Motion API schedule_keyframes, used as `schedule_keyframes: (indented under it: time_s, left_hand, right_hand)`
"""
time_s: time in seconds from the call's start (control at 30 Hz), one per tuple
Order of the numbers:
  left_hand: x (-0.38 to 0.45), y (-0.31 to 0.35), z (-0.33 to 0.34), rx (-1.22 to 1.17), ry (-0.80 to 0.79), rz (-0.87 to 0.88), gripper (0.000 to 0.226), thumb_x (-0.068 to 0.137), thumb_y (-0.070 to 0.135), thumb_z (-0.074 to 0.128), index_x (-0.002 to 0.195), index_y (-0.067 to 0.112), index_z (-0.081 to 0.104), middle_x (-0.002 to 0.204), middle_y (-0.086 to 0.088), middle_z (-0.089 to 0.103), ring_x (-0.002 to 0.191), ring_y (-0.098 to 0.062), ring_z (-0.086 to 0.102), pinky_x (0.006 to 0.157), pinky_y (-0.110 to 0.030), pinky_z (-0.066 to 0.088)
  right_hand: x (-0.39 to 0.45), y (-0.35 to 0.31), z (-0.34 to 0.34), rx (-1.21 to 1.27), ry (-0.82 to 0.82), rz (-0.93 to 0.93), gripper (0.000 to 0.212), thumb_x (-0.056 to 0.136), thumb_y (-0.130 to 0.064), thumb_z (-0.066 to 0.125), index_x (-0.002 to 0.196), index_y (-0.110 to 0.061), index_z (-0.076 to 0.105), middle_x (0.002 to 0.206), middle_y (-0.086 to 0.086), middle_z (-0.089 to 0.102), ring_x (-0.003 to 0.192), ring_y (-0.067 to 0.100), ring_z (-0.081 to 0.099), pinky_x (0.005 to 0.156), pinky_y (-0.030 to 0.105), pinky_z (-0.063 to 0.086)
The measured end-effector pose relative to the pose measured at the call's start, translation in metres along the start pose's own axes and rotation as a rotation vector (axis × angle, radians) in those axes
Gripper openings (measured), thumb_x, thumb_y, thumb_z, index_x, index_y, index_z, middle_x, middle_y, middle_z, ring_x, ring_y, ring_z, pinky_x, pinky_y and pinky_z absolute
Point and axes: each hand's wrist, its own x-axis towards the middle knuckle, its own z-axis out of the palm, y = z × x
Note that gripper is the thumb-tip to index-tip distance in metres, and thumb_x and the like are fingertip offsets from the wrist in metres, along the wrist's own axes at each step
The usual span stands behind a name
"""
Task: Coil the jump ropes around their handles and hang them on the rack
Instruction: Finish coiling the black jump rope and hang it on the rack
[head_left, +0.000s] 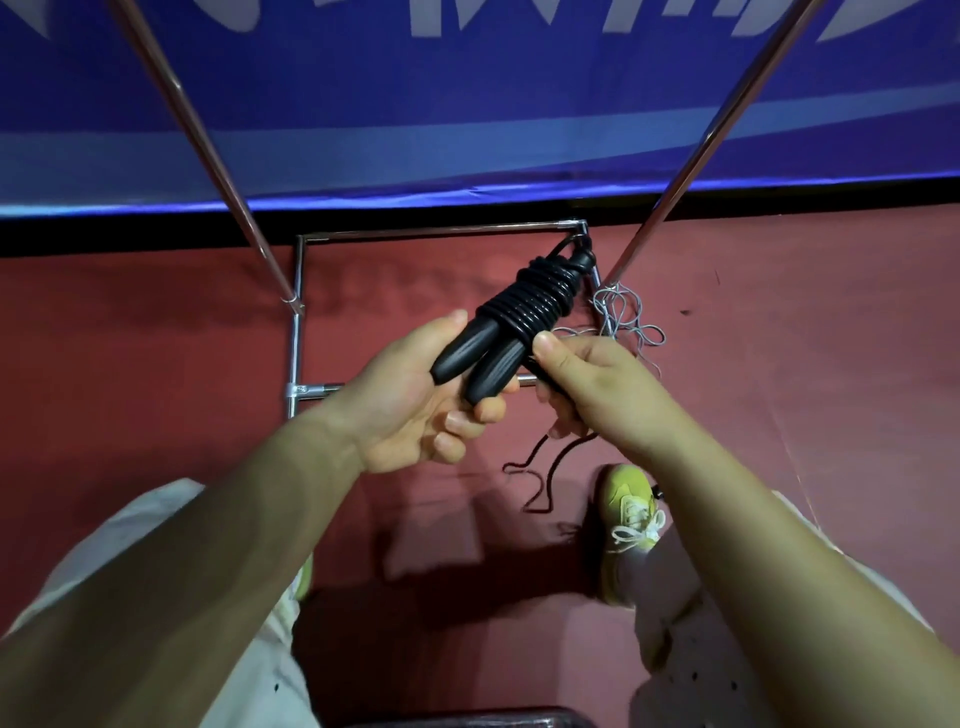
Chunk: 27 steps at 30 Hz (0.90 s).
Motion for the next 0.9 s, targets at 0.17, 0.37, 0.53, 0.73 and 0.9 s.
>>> schedule_keyframes:
  time_s: [0.17, 0.37, 0.53, 0.73, 0.9]
  left_hand:
    - [-0.015, -0.013, 0.016, 0.183, 0.169, 0.174, 0.054, 0.097, 0.057, 0.024, 0.089, 0.018, 0.061, 0.065, 0.001, 0.048, 0.05, -0.008, 0.031, 0.047, -0.022, 0.025]
    - [-0.007, -0.031, 0.024, 0.596, 0.442, 0.255, 0.031, 0.099, 0.044, 0.04, 0.1, 0.019, 0.057, 0.082, 0.003, 0.051, 0.07, -0.012, 0.044, 0.06, -0.028, 0.038]
    - [0.007, -0.037, 0.008, 0.526, 0.465, 0.233, 0.011, 0.096, 0.034, 0.052, 0.104, 0.027, 0.051, 0.086, 0.008, 0.056, 0.076, -0.01, 0.051, 0.06, -0.026, 0.038]
    - [0.019, -0.023, 0.009, 0.217, 0.301, 0.136, 0.045, 0.066, 0.049, 0.072, 0.097, 0.018, 0.062, 0.077, 0.004, 0.06, 0.061, -0.007, 0.057, 0.056, -0.025, 0.042]
    - [0.017, -0.021, 0.006, -0.26, -0.137, -0.057, 0.087, 0.07, 0.077, 0.024, 0.08, 0.008, 0.077, 0.067, -0.008, 0.067, 0.049, -0.018, 0.059, 0.043, -0.019, 0.04]
  right_hand:
    - [-0.029, -0.009, 0.016, -0.003, 0.177, -0.005, 0.056, 0.099, -0.046, 0.04, 0.071, -0.004, 0.065, 0.046, -0.004, 0.047, 0.04, 0.013, 0.041, 0.046, 0.027, 0.039]
    - [-0.035, 0.0, 0.02, 0.101, 0.072, 0.176, 0.06, 0.097, -0.055, 0.034, 0.087, -0.007, 0.068, 0.062, -0.002, 0.059, 0.048, 0.013, 0.048, 0.046, 0.025, 0.035]
    - [-0.009, 0.0, 0.024, 0.029, 0.002, 0.136, 0.039, 0.093, -0.051, 0.047, 0.068, -0.022, 0.056, 0.062, -0.003, 0.048, 0.05, 0.012, 0.037, 0.049, 0.026, 0.027]
    - [0.007, 0.004, 0.025, 0.094, 0.164, -0.071, 0.022, 0.076, -0.036, 0.038, 0.066, -0.02, 0.049, 0.045, -0.019, 0.047, 0.049, 0.001, 0.038, 0.053, 0.023, 0.028]
    - [0.003, 0.002, 0.019, 0.415, -0.071, -0.212, 0.034, 0.068, -0.043, 0.045, 0.074, -0.01, 0.049, 0.047, -0.01, 0.049, 0.037, 0.002, 0.039, 0.041, 0.016, 0.03]
